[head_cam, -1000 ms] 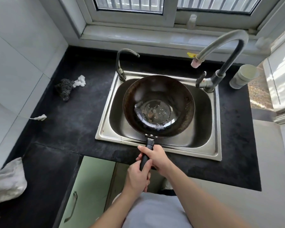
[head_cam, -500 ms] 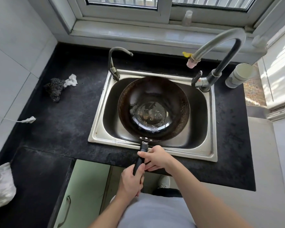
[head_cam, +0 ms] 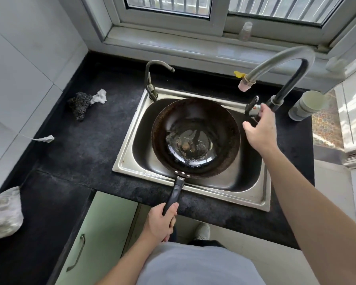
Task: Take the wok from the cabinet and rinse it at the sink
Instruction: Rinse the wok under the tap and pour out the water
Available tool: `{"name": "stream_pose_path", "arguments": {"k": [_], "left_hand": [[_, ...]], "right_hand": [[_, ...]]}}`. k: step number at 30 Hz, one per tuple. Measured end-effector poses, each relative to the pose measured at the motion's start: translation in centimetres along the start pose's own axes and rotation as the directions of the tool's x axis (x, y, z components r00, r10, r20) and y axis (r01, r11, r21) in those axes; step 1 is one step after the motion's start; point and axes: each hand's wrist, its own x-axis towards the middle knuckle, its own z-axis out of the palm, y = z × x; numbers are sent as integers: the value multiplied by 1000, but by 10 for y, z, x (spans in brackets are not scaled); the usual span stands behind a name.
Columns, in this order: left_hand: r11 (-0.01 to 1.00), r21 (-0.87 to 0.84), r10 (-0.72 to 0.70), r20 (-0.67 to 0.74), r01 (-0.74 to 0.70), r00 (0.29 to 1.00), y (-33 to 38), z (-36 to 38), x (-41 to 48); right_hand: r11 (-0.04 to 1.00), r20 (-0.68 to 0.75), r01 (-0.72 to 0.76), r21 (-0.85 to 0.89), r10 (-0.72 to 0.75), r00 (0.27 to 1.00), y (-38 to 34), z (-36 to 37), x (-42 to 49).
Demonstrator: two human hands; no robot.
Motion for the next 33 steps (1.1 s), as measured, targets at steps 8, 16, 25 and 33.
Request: {"name": "stream_pose_path", "arguments": {"k": [8, 16, 25, 33], "left_hand": [[1000, -11, -10, 8, 10, 1000, 3, 0, -3], [999, -31, -31, -27, 30, 999, 5, 7, -3], [997, -51, -56, -49, 53, 997, 7, 11, -4], [996, -74, -54, -34, 51, 998, 8, 12, -3]], "right_hand": [[997, 174, 40, -64, -28, 984, -4, 0, 38], [984, 223, 115, -132, -84, 971, -6, -5, 36], [989, 264, 94, -110, -62, 962, -9, -8, 35], [983, 277, 120, -141, -77, 958, -12, -10, 36]]}}
